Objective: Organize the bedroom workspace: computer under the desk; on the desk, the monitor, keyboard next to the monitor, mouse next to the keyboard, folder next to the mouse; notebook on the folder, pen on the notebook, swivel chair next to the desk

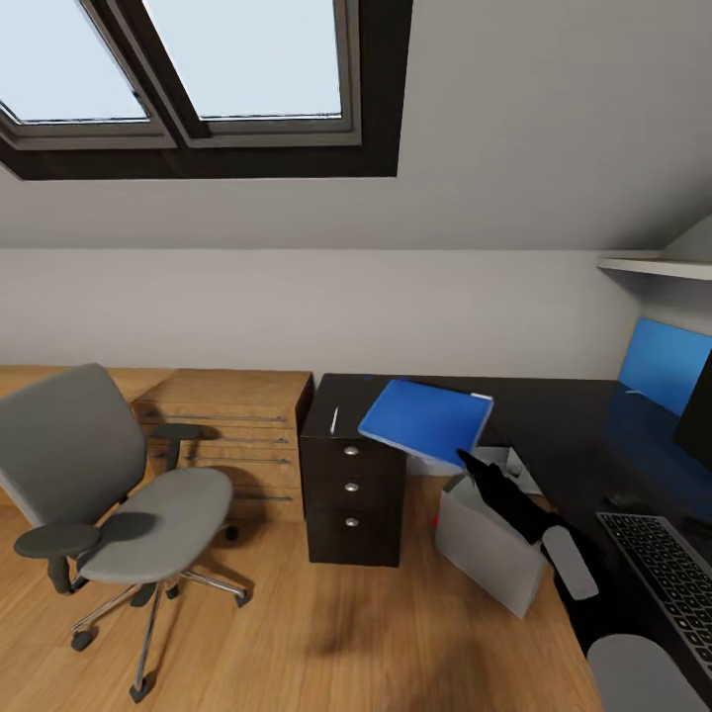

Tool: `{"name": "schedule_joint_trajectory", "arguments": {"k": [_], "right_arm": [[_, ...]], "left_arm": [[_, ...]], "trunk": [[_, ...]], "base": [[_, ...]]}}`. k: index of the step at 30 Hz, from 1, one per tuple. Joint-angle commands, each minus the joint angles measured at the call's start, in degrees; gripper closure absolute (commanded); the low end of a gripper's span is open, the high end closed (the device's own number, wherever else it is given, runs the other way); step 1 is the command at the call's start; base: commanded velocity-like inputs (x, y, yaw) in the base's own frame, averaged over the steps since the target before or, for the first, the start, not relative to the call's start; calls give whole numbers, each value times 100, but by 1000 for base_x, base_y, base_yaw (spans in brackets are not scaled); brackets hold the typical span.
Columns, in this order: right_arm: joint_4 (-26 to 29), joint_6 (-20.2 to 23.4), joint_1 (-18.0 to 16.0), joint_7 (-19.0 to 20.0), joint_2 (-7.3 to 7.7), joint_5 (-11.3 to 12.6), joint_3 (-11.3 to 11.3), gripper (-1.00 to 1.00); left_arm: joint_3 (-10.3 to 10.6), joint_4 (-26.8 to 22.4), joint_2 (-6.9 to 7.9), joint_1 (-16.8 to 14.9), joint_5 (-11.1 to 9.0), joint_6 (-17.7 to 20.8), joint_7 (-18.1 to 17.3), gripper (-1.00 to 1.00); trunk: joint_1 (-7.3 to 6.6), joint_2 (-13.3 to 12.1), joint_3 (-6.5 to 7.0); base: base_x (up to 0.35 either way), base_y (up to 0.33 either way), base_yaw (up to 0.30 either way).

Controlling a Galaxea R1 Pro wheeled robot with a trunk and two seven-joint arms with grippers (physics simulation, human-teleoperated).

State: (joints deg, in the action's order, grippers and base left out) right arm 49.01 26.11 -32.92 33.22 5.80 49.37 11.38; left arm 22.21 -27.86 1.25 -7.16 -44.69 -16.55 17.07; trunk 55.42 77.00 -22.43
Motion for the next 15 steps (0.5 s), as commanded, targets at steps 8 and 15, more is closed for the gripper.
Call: {"name": "schedule_joint_trajectory", "arguments": {"k": [8, 15], "right_arm": [[436, 31, -4, -1409, -586, 212, 1779, 100], [570, -120, -4, -1670, -730, 310, 2018, 100]], "left_arm": [[57, 89, 7, -5, -40, -24, 42, -100], [60, 98, 7, -5, -40, -24, 39, -100]], "trunk": [[0, 4, -7], [0, 4, -7]], "base": [[0, 0, 0], [0, 0, 0]]}}
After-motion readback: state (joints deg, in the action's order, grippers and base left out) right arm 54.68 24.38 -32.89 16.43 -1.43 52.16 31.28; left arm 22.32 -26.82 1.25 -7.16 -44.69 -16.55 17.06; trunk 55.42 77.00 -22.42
